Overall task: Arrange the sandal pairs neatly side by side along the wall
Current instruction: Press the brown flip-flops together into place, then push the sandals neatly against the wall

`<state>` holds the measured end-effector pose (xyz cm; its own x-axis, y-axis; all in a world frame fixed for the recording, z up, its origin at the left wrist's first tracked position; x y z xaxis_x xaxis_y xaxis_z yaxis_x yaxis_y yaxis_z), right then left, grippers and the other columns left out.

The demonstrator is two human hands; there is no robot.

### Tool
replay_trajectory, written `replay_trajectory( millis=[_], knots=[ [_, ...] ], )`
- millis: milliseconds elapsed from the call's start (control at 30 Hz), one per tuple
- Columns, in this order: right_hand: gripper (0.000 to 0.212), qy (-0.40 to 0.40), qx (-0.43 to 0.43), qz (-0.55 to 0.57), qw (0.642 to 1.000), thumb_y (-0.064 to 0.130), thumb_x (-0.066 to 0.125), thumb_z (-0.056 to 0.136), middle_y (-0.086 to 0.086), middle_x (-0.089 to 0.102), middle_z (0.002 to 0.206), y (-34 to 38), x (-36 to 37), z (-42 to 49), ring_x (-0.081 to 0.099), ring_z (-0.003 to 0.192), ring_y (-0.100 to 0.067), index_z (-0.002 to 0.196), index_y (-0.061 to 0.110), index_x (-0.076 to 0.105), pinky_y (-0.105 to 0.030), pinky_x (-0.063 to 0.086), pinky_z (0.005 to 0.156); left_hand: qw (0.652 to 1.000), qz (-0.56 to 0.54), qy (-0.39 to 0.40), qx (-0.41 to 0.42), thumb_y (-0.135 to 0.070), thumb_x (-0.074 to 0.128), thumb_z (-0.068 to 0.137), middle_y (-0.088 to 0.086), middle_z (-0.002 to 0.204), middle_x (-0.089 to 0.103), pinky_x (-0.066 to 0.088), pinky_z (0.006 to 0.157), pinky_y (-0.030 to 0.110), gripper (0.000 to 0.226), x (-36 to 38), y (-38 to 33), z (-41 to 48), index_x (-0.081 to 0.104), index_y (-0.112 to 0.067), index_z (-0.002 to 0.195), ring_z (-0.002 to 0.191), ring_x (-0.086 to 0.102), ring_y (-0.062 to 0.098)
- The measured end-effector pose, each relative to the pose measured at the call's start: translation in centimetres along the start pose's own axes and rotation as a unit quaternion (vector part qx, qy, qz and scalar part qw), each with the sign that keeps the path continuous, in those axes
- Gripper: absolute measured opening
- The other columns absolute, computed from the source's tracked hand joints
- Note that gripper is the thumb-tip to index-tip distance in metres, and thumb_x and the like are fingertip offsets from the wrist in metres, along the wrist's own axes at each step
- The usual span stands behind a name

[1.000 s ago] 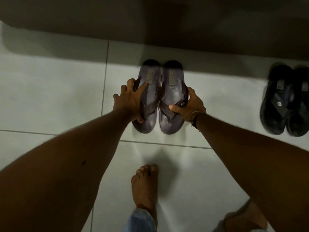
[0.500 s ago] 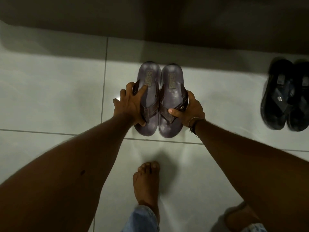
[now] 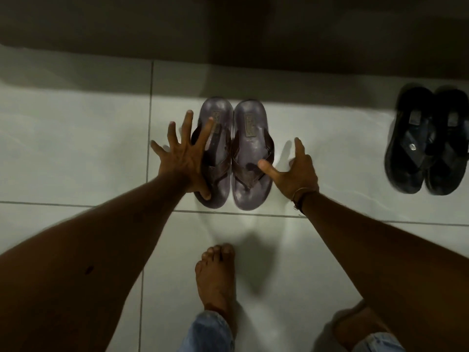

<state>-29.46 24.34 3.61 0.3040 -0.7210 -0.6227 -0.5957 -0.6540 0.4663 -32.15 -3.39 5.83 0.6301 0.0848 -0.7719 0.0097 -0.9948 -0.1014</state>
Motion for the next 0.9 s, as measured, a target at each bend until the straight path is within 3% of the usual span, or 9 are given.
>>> replay_trajectory(
  millis=[67, 167, 267, 367, 433, 533, 633, 733, 900],
  knots=[
    [0.122, -0.052, 0.007, -0.005, 0.999, 0.092, 0.063, 0.061, -0.006, 0.051, 0.143, -2.0, -4.0, -0.4, 0.056, 0.126, -0.031, 0.161, 0.036, 0.021, -0.047, 0.051, 0.101, 0.999, 0.012, -0.01, 0.039, -0.088, 0.085, 0.032, 0.005, 0.169, -0.035, 0.001, 0.112, 0.087, 0.176, -0.9, -2.2, -0.3, -0.034, -0.046, 0.155, 0.156, -0.024, 0.048],
    [0.099, -0.127, 0.006, -0.036, 0.991, 0.095, 0.049, 0.073, -0.003, 0.052, 0.14, -6.3, -11.8, -0.3, 0.057, 0.124, -0.029, 0.154, 0.041, 0.033, -0.052, 0.051, 0.1, 0.992, 0.032, -0.05, 0.115, -0.101, 0.064, 0.046, 0.01, 0.174, -0.023, 0.003, 0.115, 0.086, 0.158, -2.6, -8.7, -0.4, -0.017, -0.036, 0.164, 0.159, -0.016, 0.044],
    [0.08, -0.203, -0.016, -0.101, 0.974, 0.081, 0.045, 0.089, -0.014, 0.051, 0.144, -11.0, -20.7, 0.8, 0.05, 0.131, -0.039, 0.148, 0.027, 0.047, -0.053, 0.044, 0.108, 0.986, 0.035, -0.051, 0.154, -0.093, 0.068, 0.056, 0.008, 0.176, -0.016, 0.004, 0.12, 0.079, 0.148, -2.7, -17.1, 0.7, -0.009, -0.031, 0.166, 0.161, -0.013, 0.039],
    [0.074, -0.254, 0.019, -0.144, 0.956, 0.071, 0.051, 0.085, -0.02, 0.049, 0.141, -16.6, -29.8, 2.9, 0.046, 0.127, -0.047, 0.141, 0.022, 0.05, -0.057, 0.043, 0.1, 0.984, 0.032, -0.039, 0.172, -0.088, 0.072, 0.061, 0.006, 0.177, -0.015, -0.001, 0.124, 0.072, 0.145, -2.1, -26.7, 2.5, -0.005, -0.027, 0.167, 0.161, -0.015, 0.033],
    [0.076, -0.232, 0.041, -0.138, 0.962, 0.064, 0.055, 0.076, -0.017, 0.047, 0.14, -20.1, -33.6, 4.7, 0.044, 0.126, -0.048, 0.141, 0.024, 0.049, -0.057, 0.044, 0.097, 0.981, 0.021, -0.031, 0.189, -0.086, 0.073, 0.063, 0.006, 0.177, -0.012, 0.0, 0.126, 0.069, 0.144, -1.5, -32.6, 3.3, -0.003, -0.025, 0.168, 0.162, -0.014, 0.031],
    [0.087, -0.143, 0.036, -0.156, 0.977, 0.054, 0.068, 0.066, -0.008, 0.033, 0.156, -24.0, -37.0, 7.9, 0.032, 0.138, -0.046, 0.147, 0.038, 0.042, -0.059, 0.039, 0.106, 0.977, 0.026, -0.025, 0.212, -0.086, 0.074, 0.061, 0.005, 0.177, -0.011, 0.002, 0.126, 0.068, 0.146, -0.7, -40.8, 4.6, -0.003, -0.025, 0.168, 0.162, -0.014, 0.031],
    [0.119, -0.018, 0.016, -0.218, 0.976, 0.03, 0.092, 0.062, -0.006, 0.007, 0.168, -26.7, -37.6, 10.9, 0.029, 0.14, -0.055, 0.156, 0.05, 0.022, -0.061, 0.036, 0.11, 0.971, 0.031, -0.026, 0.235, -0.087, 0.076, 0.057, 0.006, 0.177, -0.008, 0.004, 0.126, 0.068, 0.149, -0.3, -47.4, 5.6, -0.001, -0.025, 0.168, 0.162, -0.01, 0.032],
    [0.143, 0.066, -0.01, -0.216, 0.974, 0.018, 0.097, 0.056, -0.003, -0.008, 0.17, -27.3, -36.8, 13.1, 0.04, 0.139, -0.052, 0.161, 0.053, 0.005, -0.05, 0.042, 0.111, 0.969, 0.052, -0.049, 0.236, -0.085, 0.079, 0.056, 0.007, 0.178, -0.004, 0.005, 0.126, 0.069, 0.149, -0.4, -51.3, 6.9, 0.001, -0.026, 0.168, 0.162, -0.005, 0.034],
    [0.146, 0.084, -0.064, -0.216, 0.971, 0.017, 0.099, 0.055, -0.007, 0.018, 0.162, -25.5, -35.5, 15.1, 0.048, 0.134, -0.046, 0.164, 0.042, 0.005, -0.046, 0.043, 0.111, 0.968, 0.101, -0.029, 0.227, -0.076, 0.086, 0.055, 0.006, 0.177, -0.009, 0.001, 0.125, 0.071, 0.151, 1.6, -53.6, 8.6, -0.002, -0.027, 0.167, 0.162, -0.01, 0.034]
  ],
)
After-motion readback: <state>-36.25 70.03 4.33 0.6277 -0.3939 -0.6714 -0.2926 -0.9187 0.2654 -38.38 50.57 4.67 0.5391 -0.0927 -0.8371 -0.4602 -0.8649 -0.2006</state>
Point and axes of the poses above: each hand's wrist, its own z-axis towards the middle knuckle, its own x-axis out of the palm, y = z × x, the point moved 10 cm from there along z, towards the middle knuckle
